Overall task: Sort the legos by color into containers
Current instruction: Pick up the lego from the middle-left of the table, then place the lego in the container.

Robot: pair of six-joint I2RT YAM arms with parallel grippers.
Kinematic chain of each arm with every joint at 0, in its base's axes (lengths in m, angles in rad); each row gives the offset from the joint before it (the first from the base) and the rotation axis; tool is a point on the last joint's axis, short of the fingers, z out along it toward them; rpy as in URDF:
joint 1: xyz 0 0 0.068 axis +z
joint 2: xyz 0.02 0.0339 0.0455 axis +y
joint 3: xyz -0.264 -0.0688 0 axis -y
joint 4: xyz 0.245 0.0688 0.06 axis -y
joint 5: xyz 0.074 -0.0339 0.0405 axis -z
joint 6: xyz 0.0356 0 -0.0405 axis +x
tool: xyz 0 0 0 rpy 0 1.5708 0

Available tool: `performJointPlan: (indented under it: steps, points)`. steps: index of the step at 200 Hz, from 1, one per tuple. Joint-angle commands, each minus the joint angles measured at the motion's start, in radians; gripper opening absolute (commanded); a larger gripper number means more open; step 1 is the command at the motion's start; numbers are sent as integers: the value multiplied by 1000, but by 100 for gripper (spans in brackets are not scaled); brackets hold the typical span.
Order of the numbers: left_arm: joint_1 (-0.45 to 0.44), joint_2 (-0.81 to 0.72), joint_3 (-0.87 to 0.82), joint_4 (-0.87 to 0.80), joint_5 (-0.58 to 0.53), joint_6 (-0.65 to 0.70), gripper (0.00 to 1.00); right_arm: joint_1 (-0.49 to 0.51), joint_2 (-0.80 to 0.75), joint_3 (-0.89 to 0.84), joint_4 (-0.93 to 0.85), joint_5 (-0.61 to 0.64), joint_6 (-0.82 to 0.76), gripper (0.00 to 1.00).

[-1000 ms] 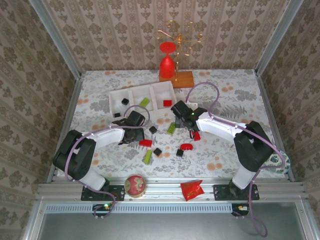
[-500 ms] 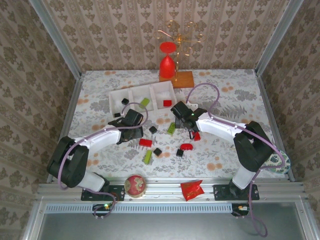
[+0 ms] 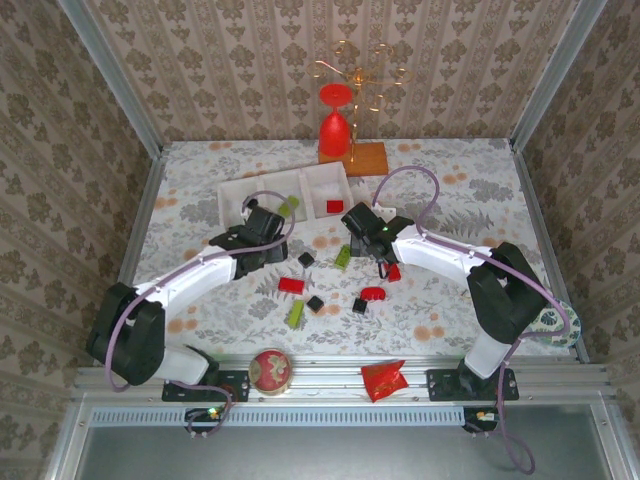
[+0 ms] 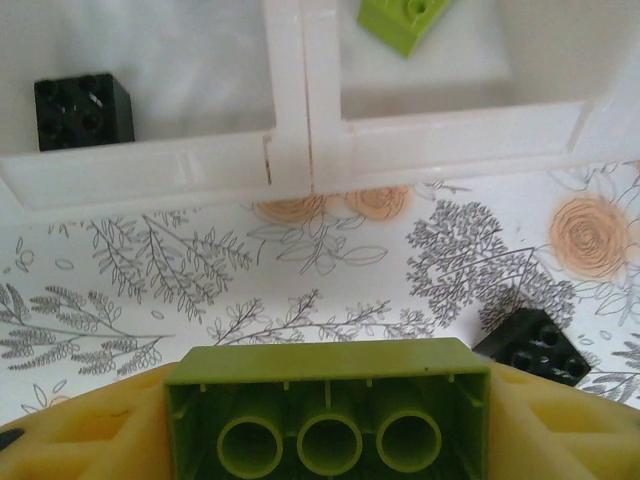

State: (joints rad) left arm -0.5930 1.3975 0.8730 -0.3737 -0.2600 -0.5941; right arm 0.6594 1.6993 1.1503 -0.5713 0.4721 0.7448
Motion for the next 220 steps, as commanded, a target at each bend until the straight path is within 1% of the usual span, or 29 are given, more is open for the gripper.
performJointPlan:
  steps: [1,56,115,158,186,220]
  points:
    - [10,-20,38,0,-25,42,48,8,-2,2,5,51,37,100]
    - [13,-17,75,8,-36,69,48,7,-13,-10,-1,64,47,100]
    - [20,26,121,54,-12,95,48,7,-23,-15,2,72,44,100]
    - [51,139,235,71,8,155,49,7,-27,-27,-5,77,56,100]
    - [66,224,327,73,11,202,50,6,-49,-43,-19,92,62,100]
    - [77,308,402,72,19,233,52,1,-83,-67,-33,100,72,100]
